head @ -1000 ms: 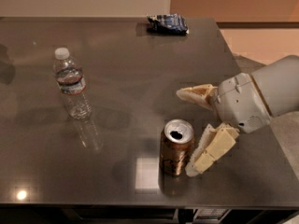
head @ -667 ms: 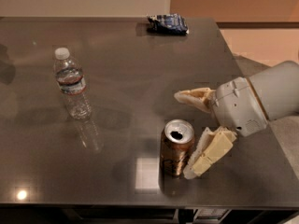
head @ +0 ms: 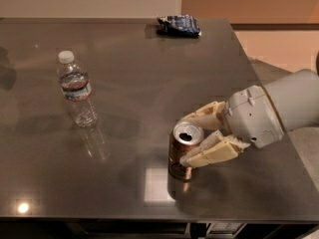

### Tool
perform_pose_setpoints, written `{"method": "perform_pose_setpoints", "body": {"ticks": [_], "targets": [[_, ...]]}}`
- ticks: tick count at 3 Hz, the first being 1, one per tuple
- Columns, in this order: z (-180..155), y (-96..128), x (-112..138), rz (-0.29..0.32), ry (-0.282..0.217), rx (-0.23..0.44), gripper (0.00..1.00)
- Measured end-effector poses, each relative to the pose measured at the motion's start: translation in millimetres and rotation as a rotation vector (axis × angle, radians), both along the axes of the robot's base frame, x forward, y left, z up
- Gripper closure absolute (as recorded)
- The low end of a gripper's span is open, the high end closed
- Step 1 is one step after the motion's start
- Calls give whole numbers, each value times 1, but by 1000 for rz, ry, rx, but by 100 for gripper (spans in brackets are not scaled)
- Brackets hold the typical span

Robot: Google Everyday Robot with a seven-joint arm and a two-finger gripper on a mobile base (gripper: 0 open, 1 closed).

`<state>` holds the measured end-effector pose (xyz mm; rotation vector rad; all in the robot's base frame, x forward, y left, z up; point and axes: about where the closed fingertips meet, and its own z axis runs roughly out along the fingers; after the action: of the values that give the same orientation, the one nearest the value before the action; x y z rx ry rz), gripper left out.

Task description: Knock orange can over

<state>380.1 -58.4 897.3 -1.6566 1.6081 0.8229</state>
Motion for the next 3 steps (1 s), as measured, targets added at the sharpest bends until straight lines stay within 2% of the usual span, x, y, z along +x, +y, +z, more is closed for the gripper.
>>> {"method": "perform_pose_setpoints", "body": {"ticks": [2, 3], "targets": [[10, -9, 10, -11, -3, -28, 87], [20, -17, 24, -12, -8, -110, 100]]}}
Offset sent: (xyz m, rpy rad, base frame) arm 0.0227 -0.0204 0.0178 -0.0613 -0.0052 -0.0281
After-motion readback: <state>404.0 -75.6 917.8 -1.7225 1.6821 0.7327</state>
